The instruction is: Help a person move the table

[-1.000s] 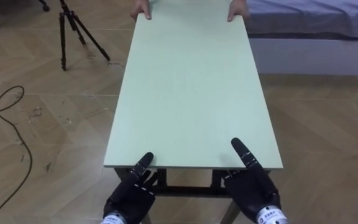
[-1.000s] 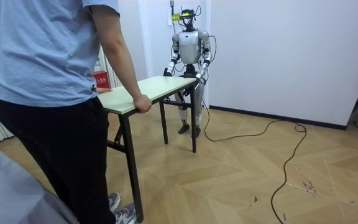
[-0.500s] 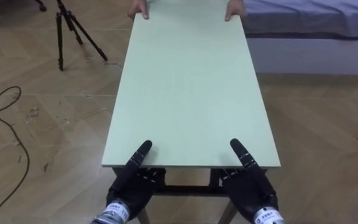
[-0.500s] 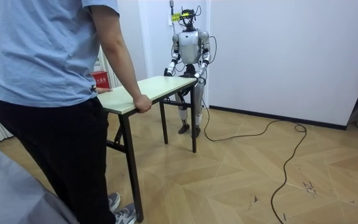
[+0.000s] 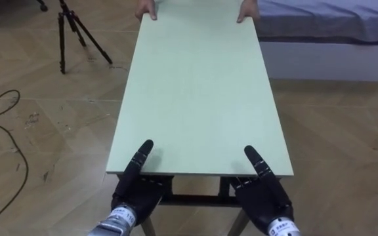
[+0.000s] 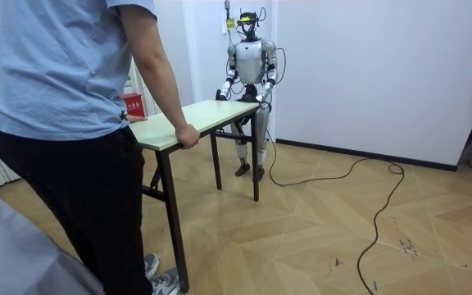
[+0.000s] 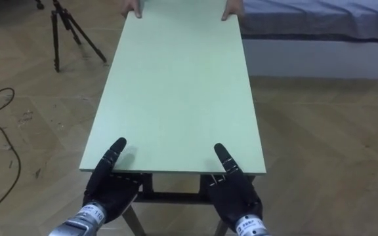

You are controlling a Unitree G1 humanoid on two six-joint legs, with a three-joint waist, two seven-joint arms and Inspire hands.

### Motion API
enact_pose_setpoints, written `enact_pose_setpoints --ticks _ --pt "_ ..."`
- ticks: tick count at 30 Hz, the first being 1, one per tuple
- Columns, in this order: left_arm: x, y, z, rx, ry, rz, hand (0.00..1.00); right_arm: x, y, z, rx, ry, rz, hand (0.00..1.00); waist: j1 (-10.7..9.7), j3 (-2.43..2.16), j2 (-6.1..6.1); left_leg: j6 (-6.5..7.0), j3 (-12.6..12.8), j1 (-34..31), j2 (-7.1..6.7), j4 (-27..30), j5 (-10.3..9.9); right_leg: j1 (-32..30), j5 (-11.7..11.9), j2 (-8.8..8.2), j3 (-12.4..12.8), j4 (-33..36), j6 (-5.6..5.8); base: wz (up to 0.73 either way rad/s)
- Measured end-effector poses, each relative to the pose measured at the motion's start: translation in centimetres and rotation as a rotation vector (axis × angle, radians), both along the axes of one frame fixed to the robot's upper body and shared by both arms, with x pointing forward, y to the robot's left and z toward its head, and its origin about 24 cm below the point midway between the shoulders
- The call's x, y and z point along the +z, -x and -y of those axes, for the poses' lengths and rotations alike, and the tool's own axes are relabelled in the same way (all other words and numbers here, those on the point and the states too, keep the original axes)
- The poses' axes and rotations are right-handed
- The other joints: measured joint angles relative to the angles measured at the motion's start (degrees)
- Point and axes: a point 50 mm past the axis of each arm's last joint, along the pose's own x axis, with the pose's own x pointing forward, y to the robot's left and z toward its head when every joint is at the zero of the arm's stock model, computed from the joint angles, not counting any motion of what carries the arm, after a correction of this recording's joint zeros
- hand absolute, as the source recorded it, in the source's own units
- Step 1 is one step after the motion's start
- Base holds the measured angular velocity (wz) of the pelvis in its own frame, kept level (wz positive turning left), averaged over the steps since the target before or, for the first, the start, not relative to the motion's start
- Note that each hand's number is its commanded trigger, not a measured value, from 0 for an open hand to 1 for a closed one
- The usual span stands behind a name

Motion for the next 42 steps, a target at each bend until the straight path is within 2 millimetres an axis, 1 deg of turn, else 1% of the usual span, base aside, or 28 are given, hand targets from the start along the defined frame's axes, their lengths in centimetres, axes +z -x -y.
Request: enact_pose_setpoints --ticks 3,6,9,13,20,22,26,38,42 --pt "0.15 -0.11 -0.03 0.005 0.000 0.008 1.00 0.00 -0.01 -0.06 0.000 -0.002 0.000 1.00 0.08 -0.15 -0.23 0.00 -0.01 0.01 0.00 0.00 0.00 0.01 0.00 0.01 0.00 0.00 0.00 0.00" --pt "0.25 -0.17 -0.06 0.007 0.001 0.012 1.00 -0.01 -0.01 -0.12 -0.001 -0.004 -0.001 1.00 0.10 -0.17 -0.28 0.00 -0.01 0.02 0.00 0.00 0.00 0.03 0.01 0.00 0.01 0.00 -0.01 0.00" --pt "0.20 -0.11 0.17 0.007 0.008 0.007 1.00 -0.75 0.43 -0.01 -0.010 0.008 -0.066 1.00 0.61 -0.15 -0.28 0.00 -0.07 -0.03 -0.01 0.00 0.00 0.02 0.01 -0.01 0.04 -0.01 -0.02 0.00" --pt "0.50 -0.12 0.42 0.001 0.011 0.019 1.00 -0.97 0.54 -0.06 -0.015 0.018 -0.104 1.00 1.43 -0.14 -0.29 -0.04 -0.50 -0.15 -0.01 -0.01 0.02 -0.02 0.01 -0.01 -0.14 0.01 -0.01 0.04" --pt "0.30 0.21 0.49 0.013 -0.011 0.008 1.00 -0.98 0.43 -0.56 -0.010 0.060 -0.099 1.00 1.38 -0.06 -0.13 -0.05 -0.36 -0.09 -0.02 -0.09 0.03 0.07 0.01 -0.01 -0.03 -0.01 -0.01 0.00" --pt "0.28 0.25 0.38 0.013 -0.019 0.011 1.00 -0.98 0.42 -0.61 -0.009 0.060 -0.098 1.00 1.37 0.06 0.09 -0.05 -0.37 0.09 -0.02 -0.11 0.03 0.25 0.01 -0.01 0.03 -0.02 -0.01 0.00" --pt "0.28 0.24 0.36 0.009 -0.028 0.015 1.00 -0.94 0.35 -0.57 -0.007 0.069 -0.093 1.00 1.34 0.12 0.19 -0.05 -0.36 0.16 -0.02 -0.11 0.03 0.36 0.00 -0.02 0.10 -0.03 -0.01 0.00" --pt "0.55 0.09 0.48 0.008 -0.020 0.072 1.00 -0.51 -0.19 -0.52 -0.012 0.084 -0.038 1.00 0.34 0.09 0.28 -0.05 -0.37 0.15 -0.03 -0.26 0.03 0.17 0.00 0.04 0.36 -0.04 -0.01 0.00" --pt "0.66 0.02 0.43 0.011 -0.029 0.079 1.00 -0.42 -0.25 -0.70 -0.012 0.074 -0.033 1.00 0.32 -0.09 0.66 -0.05 -0.35 0.18 -0.03 -0.28 0.03 0.17 0.00 0.05 0.38 -0.03 -0.01 0.00"
